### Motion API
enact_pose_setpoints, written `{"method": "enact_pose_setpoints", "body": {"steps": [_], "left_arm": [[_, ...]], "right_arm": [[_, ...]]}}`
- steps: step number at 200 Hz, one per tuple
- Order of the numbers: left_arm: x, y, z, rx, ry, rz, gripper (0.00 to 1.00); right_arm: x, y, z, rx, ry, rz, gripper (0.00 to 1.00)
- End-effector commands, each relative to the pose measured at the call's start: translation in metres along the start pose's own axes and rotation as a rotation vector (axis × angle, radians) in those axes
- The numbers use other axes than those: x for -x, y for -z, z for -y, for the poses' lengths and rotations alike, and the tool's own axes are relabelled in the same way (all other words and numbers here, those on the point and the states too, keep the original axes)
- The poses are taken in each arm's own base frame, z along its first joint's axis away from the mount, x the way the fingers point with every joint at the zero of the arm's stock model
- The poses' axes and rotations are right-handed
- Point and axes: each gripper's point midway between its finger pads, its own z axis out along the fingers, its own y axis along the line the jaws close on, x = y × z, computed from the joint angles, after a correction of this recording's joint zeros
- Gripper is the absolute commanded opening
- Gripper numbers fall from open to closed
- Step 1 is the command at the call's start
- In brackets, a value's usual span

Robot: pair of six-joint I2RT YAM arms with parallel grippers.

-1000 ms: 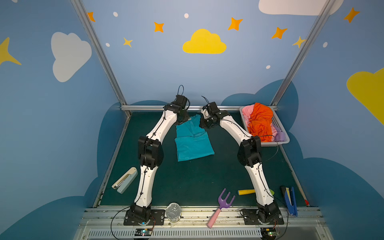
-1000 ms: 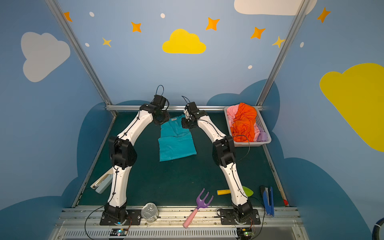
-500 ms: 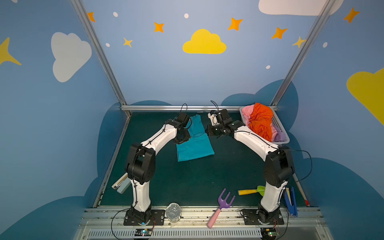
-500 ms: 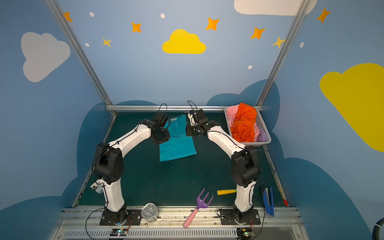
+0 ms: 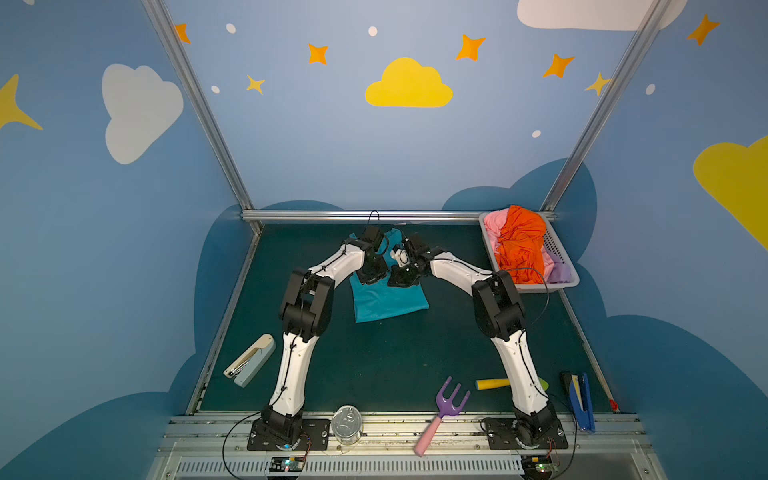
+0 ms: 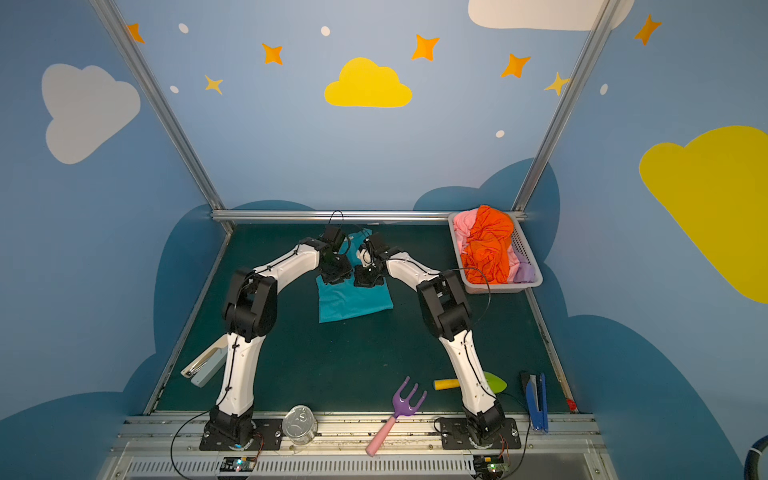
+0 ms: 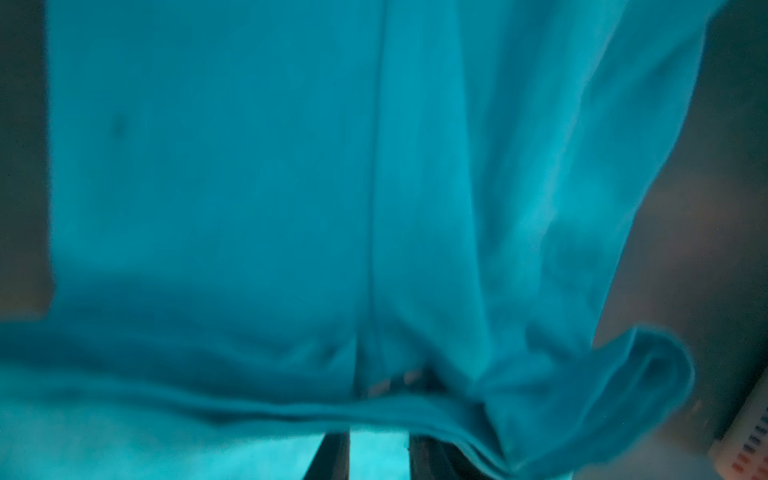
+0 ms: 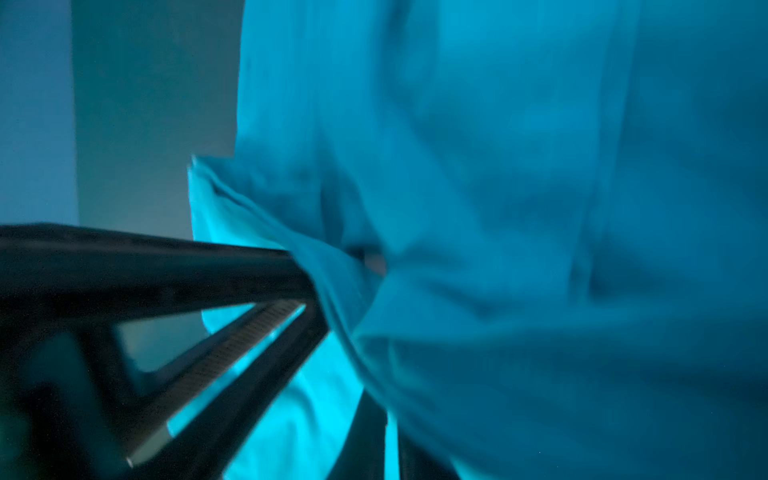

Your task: Fold and stack the t-shirts

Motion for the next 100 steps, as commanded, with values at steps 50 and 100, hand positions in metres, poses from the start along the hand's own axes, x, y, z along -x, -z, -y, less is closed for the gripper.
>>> {"method": "enact_pose_setpoints", "body": {"steps": [50,100], "left_arm": [[0.076,0.079,0.011,-0.049,-0.022,0.129,0.26],[-0.010,0.133,-0.009,-0.146,-0.027,0.136,0.33]], "right_arm": [[0.094,0.079,0.061,0.081,-0.259,0.197,0.14],[0.021,0.133,0.050,-0.109,-0.154,0.210,0.19]]}}
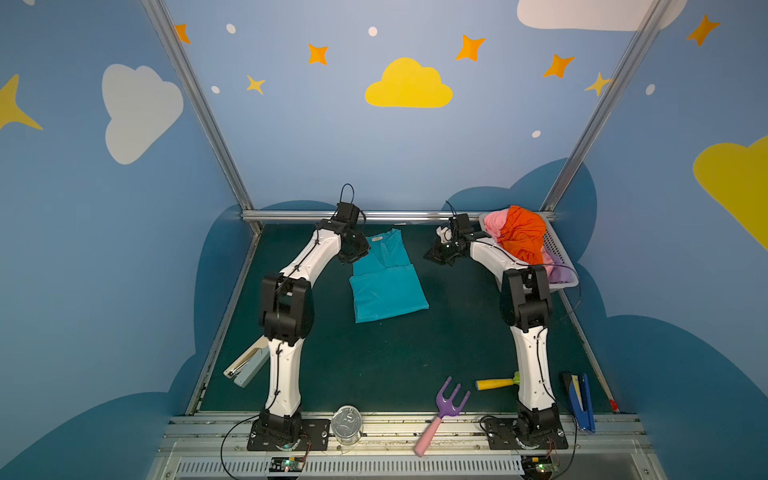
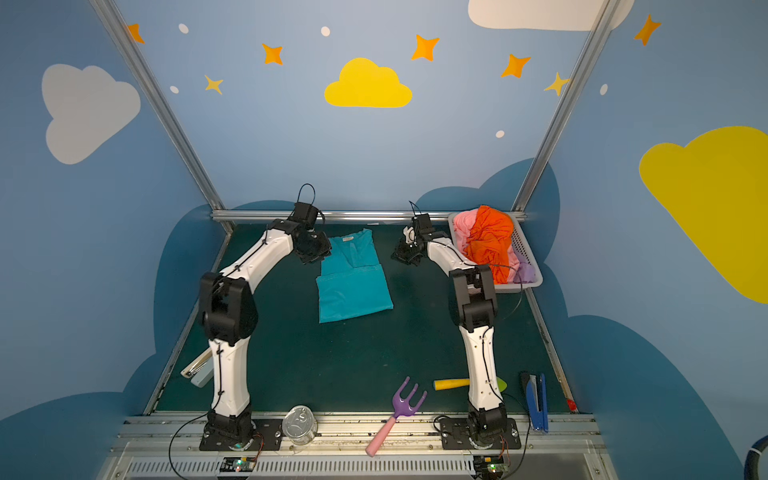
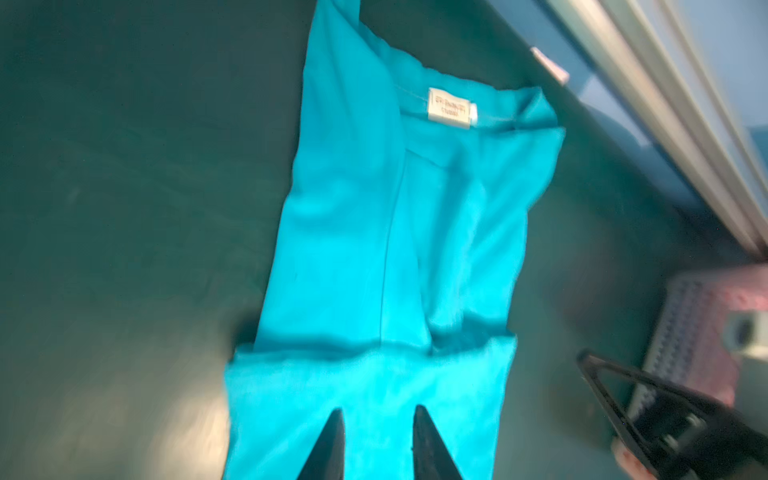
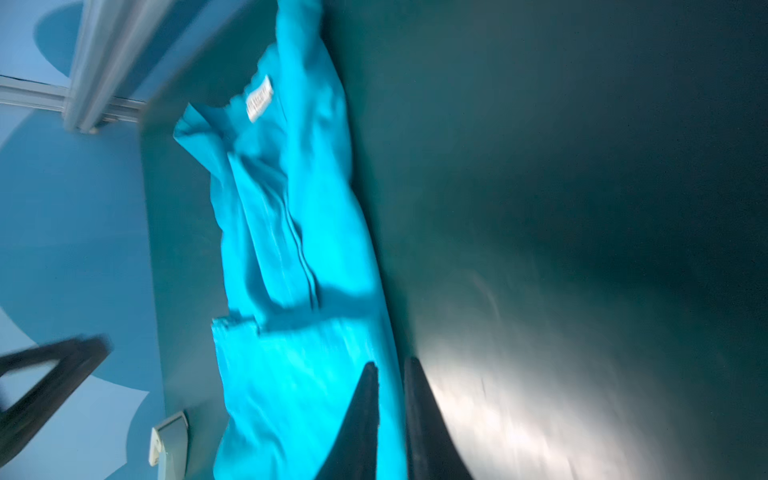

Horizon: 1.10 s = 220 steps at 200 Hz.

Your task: Fold and stack the t-shirts

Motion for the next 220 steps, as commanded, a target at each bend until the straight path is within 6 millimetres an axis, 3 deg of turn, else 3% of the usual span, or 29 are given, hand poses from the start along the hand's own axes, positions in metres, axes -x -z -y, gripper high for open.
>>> {"method": "enact_pose_setpoints", "body": {"steps": [1,18,36,57,75,95,118,134,145,146,148,149,154,164,172,188,220], "left_arm": [[-0.041,0.027,0.007,-0.076,-0.026,0.005,0.33],[-0.084,0.031,0.006,-0.091,-0.059,-0.019,0.40],[-0.126,0.020,-0.002,-0.058,-0.103,-0.076,0.49],[-0.156,0.000,-0.028,0.013,-0.079,-0.145,0.54],[-0.169,-0.004,-0.047,0.046,-0.051,-0.174,0.47],[-0.169,0.013,-0.050,0.023,-0.044,-0.135,0.47],[-0.152,0.053,-0.045,-0.007,-0.071,-0.026,0.53],[-0.142,0.081,-0.044,-0.026,-0.082,0.052,0.59],[-0.138,0.096,-0.045,-0.041,-0.083,0.096,0.64],[-0.138,0.097,-0.045,-0.043,-0.083,0.100,0.64],[-0.138,0.100,-0.046,-0.046,-0.083,0.106,0.65],[-0.137,0.101,-0.046,-0.049,-0.083,0.111,0.66],[-0.136,0.108,-0.046,-0.062,-0.082,0.130,0.68],[-0.135,0.117,-0.048,-0.089,-0.074,0.163,0.74],[-0.135,0.124,-0.051,-0.109,-0.054,0.194,0.79],[-0.136,0.130,-0.060,-0.128,-0.039,0.245,0.88],[-0.142,0.124,-0.086,-0.096,0.001,0.288,0.97]], "right_arm": [[-0.030,0.039,-0.035,-0.040,0.136,0.039,0.19],[-0.065,0.047,-0.030,-0.068,0.156,0.001,0.28],[-0.102,0.044,-0.027,-0.054,0.179,-0.060,0.37],[-0.131,0.039,-0.012,-0.115,0.128,-0.144,0.36],[-0.141,0.044,-0.002,-0.196,0.105,-0.180,0.31],[-0.139,0.075,-0.007,-0.297,0.191,-0.094,0.30],[-0.130,0.135,-0.039,-0.378,0.354,0.097,0.31],[-0.128,0.174,-0.061,-0.381,0.449,0.239,0.40],[-0.126,0.196,-0.067,-0.368,0.479,0.333,0.52],[-0.126,0.198,-0.067,-0.370,0.480,0.340,0.57],[-0.125,0.202,-0.067,-0.368,0.480,0.357,0.79],[-0.125,0.203,-0.066,-0.370,0.477,0.366,0.84],[-0.122,0.211,-0.063,-0.370,0.454,0.423,0.89],[-0.120,0.215,-0.059,-0.316,0.412,0.514,0.90],[-0.121,0.208,-0.059,-0.217,0.432,0.566,0.90],[-0.125,0.196,-0.053,-0.035,0.358,0.549,0.90],[-0.136,0.170,-0.039,-0.115,0.386,0.374,0.87]]}}
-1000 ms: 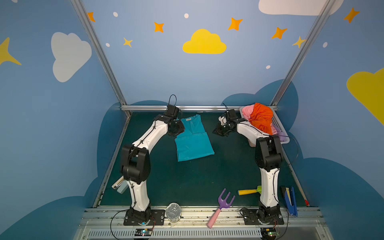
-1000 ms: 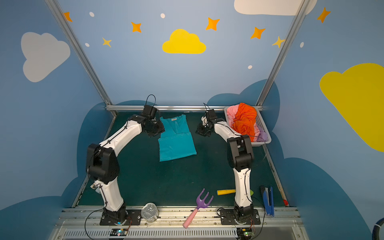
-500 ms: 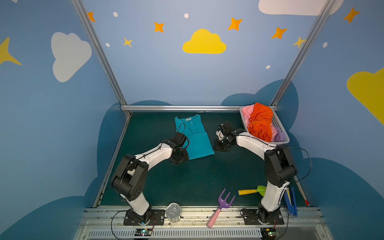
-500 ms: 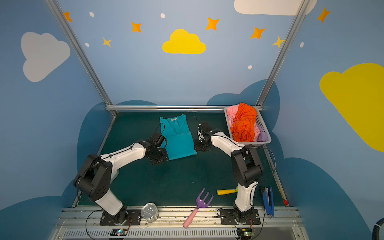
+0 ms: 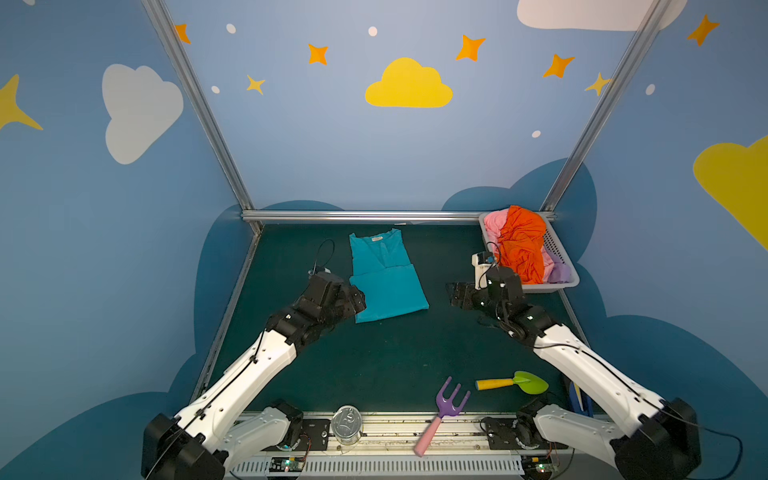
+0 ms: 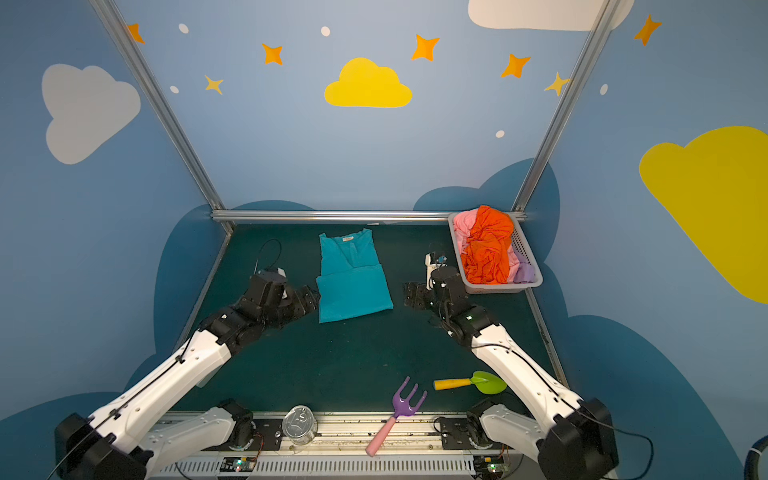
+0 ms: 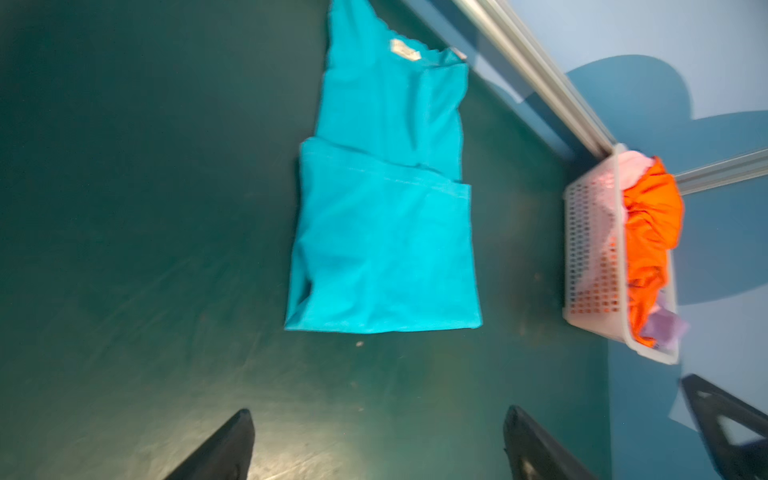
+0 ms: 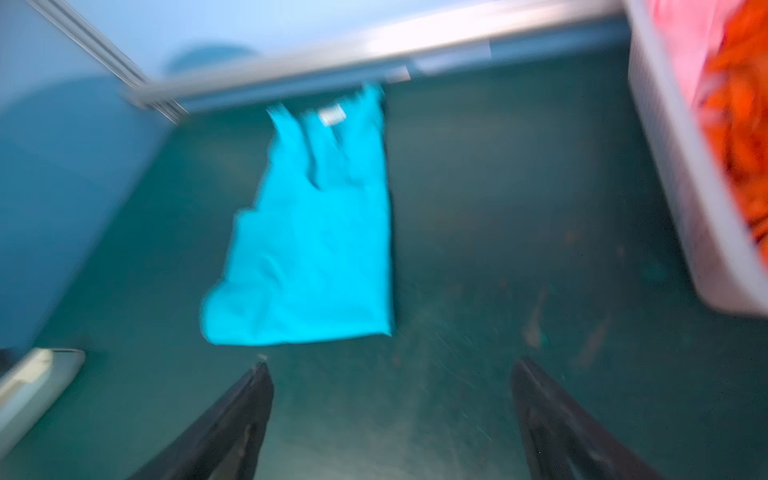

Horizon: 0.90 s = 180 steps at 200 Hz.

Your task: Fold and stack the t-shirts

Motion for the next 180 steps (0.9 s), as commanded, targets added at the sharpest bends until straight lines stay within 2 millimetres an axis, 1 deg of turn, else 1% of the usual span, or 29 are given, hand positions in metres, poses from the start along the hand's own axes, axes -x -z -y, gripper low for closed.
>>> {"method": "enact_pose_setpoints", "body": {"steps": [1,5,11,19,28,35,41,57,61,68,83,101,121,139,169,180], "left_arm": [[0.001,-0.005,-0.019,0.048,0.031,0.053,0.97],[-0.001,-0.007,-0.021,0.053,0.034,0.050,0.97],[-0.005,-0.012,-0.026,0.068,0.040,0.042,0.97],[-0.008,-0.017,-0.032,0.086,0.046,0.034,0.97],[-0.013,-0.024,-0.037,0.107,0.052,0.018,0.97],[-0.016,-0.030,-0.039,0.118,0.056,0.004,0.97],[-0.020,-0.036,-0.040,0.120,0.055,-0.012,0.97],[-0.026,-0.054,-0.040,0.121,0.063,-0.063,0.95],[-0.028,-0.058,-0.039,0.122,0.065,-0.076,0.94],[-0.030,-0.066,-0.039,0.126,0.066,-0.100,0.93],[-0.036,-0.083,-0.040,0.142,0.053,-0.160,0.91],[-0.042,-0.103,-0.041,0.143,0.056,-0.219,0.88],[-0.050,-0.123,-0.047,0.156,0.069,-0.263,0.85],[-0.057,-0.138,-0.054,0.169,0.096,-0.298,0.81],[-0.067,-0.153,-0.067,0.187,0.125,-0.335,0.72],[-0.069,-0.157,-0.068,0.188,0.128,-0.347,0.66]], "right_arm": [[0.002,-0.007,-0.024,0.092,0.028,-0.050,0.87],[-0.001,-0.010,-0.026,0.097,0.028,-0.074,0.84],[-0.006,-0.016,-0.030,0.119,0.030,-0.108,0.77],[-0.014,-0.024,-0.037,0.164,0.039,-0.156,0.61],[-0.021,-0.032,-0.041,0.178,0.021,-0.208,0.48],[-0.028,-0.039,-0.042,0.184,0.004,-0.252,0.41],[-0.031,-0.046,-0.044,0.190,-0.005,-0.282,0.39],[-0.043,-0.063,-0.050,0.211,-0.039,-0.371,0.40],[-0.045,-0.067,-0.052,0.218,-0.044,-0.389,0.42],[-0.050,-0.075,-0.054,0.223,-0.055,-0.418,0.49],[-0.058,-0.092,-0.053,0.214,-0.080,-0.465,0.60],[-0.065,-0.107,-0.052,0.214,-0.102,-0.496,0.66],[-0.075,-0.122,-0.047,0.191,-0.121,-0.539,0.67],[-0.089,-0.134,-0.038,0.161,-0.139,-0.580,0.67],[-0.106,-0.146,-0.027,0.137,-0.179,-0.624,0.64],[-0.111,-0.150,-0.024,0.132,-0.192,-0.633,0.63]]}}
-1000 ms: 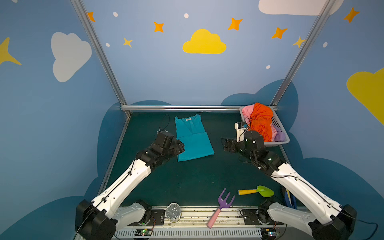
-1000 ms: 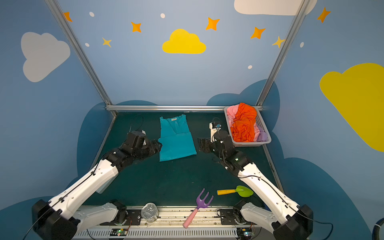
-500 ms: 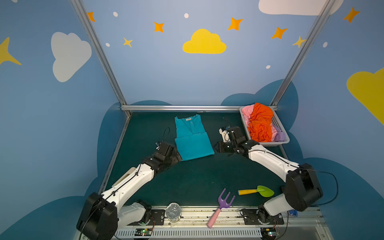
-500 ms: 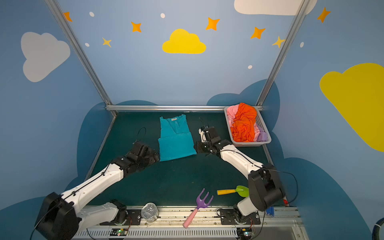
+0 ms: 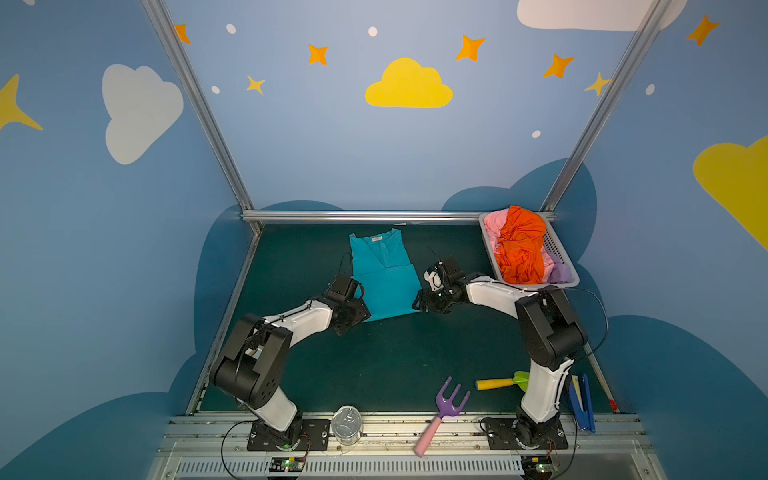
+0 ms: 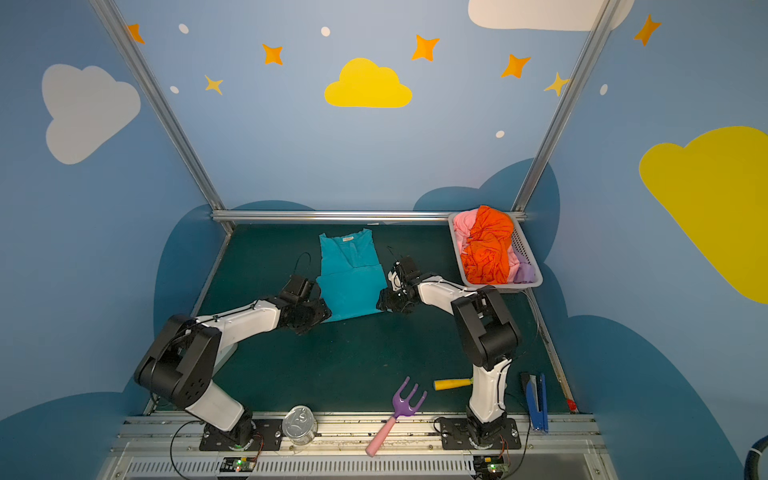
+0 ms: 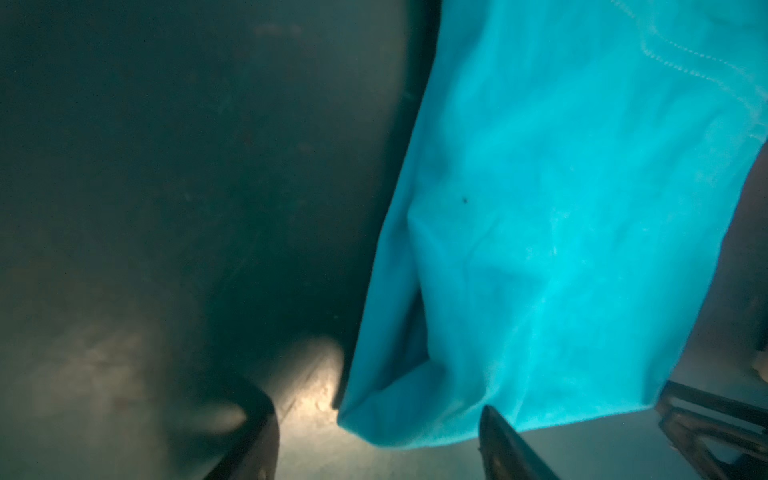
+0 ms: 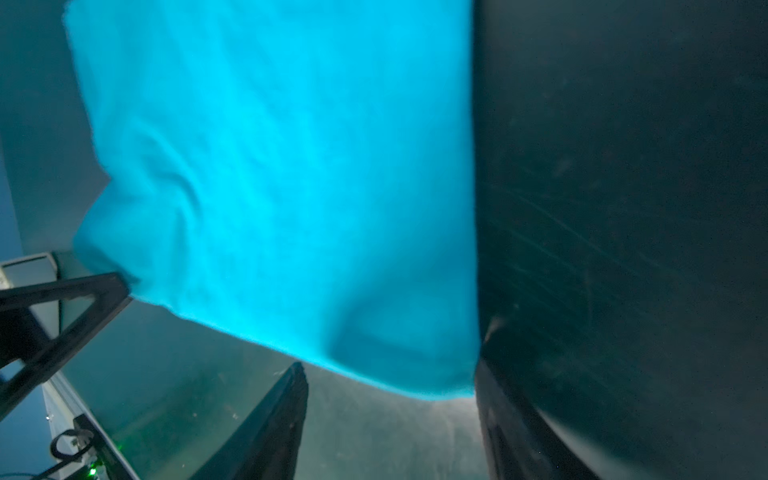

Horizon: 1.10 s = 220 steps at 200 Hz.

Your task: Fold and stack the t-shirts

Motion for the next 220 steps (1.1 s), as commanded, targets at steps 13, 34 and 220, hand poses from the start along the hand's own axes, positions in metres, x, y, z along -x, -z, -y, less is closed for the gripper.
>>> {"method": "enact_pose_setpoints", "body": {"steps": [13,34,220], "left_arm": [[-0.013,-0.025,-0.017,0.034,0.017,-0.079,0.52],[-0.014,-0.032,-0.018,0.041,0.018,-0.089,0.28],[-0.084,0.098,-0.014,0.048,-0.103,-0.017,0.04]], "right_arm": [[-0.005,-0.013,0.013,-0.007,-0.062,-0.043,0.62],[-0.005,-0.015,0.018,-0.030,-0.071,-0.041,0.62],[-0.138,0.116,-0.010,-0.083,-0.015,-0.112,0.00]]}}
